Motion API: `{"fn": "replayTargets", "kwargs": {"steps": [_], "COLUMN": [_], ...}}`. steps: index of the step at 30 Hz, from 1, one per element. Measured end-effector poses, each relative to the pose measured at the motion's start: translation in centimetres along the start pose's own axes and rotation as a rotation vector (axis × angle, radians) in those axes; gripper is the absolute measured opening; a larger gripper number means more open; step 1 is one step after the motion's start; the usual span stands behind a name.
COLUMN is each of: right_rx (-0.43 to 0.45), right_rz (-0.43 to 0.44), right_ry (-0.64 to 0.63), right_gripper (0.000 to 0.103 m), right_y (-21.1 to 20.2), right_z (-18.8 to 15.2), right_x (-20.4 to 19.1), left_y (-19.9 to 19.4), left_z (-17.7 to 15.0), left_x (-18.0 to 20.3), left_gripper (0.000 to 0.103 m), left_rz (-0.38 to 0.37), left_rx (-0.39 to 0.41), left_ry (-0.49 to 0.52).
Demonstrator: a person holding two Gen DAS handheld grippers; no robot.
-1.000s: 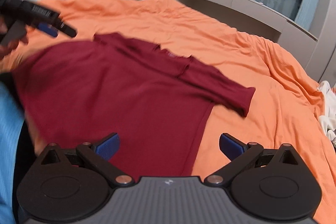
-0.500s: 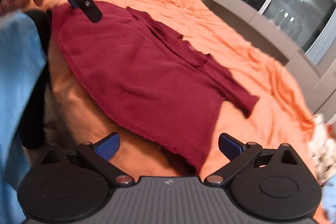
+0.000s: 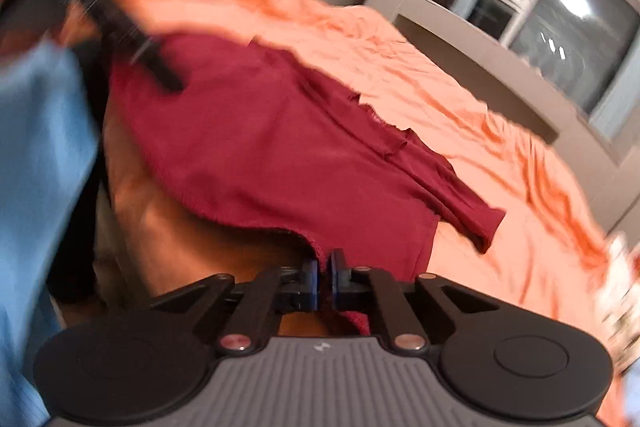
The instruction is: Fold small clothes
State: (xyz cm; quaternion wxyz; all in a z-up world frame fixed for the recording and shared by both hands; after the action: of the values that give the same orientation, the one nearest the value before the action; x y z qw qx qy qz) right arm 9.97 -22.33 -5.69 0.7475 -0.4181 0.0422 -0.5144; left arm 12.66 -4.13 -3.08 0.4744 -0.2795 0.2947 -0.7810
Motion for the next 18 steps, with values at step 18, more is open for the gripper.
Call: {"fn": "replayTargets", "kwargs": {"steps": [18], "right_rx": [0.099], "right_rz": [0.229], "right_ry": [0.382], "right_gripper": [0.006], "right_y": [-0.5], "right_z": [6.8], "right_x": [9.4], "left_y": [3.5], "left_z": [-1.3], "left_x": [0.9], "left_gripper": [0.088], "left_rz": [0.307], "left_rx": [0.014], "left_ry": [0.146]}}
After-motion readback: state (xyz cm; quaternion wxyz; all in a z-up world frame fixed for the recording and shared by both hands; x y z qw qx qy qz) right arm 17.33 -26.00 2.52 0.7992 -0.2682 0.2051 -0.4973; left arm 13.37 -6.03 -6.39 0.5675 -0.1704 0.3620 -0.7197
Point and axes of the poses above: each gripper's, at about its wrist camera, not at the fingertips, and y roughly the way its jaws point, x to its right, z to its top, the point moved 6 cm from there along y, roughly the way its jaws point, and after that the axes turned 8 degrees about -x, right-handed, at the moved point
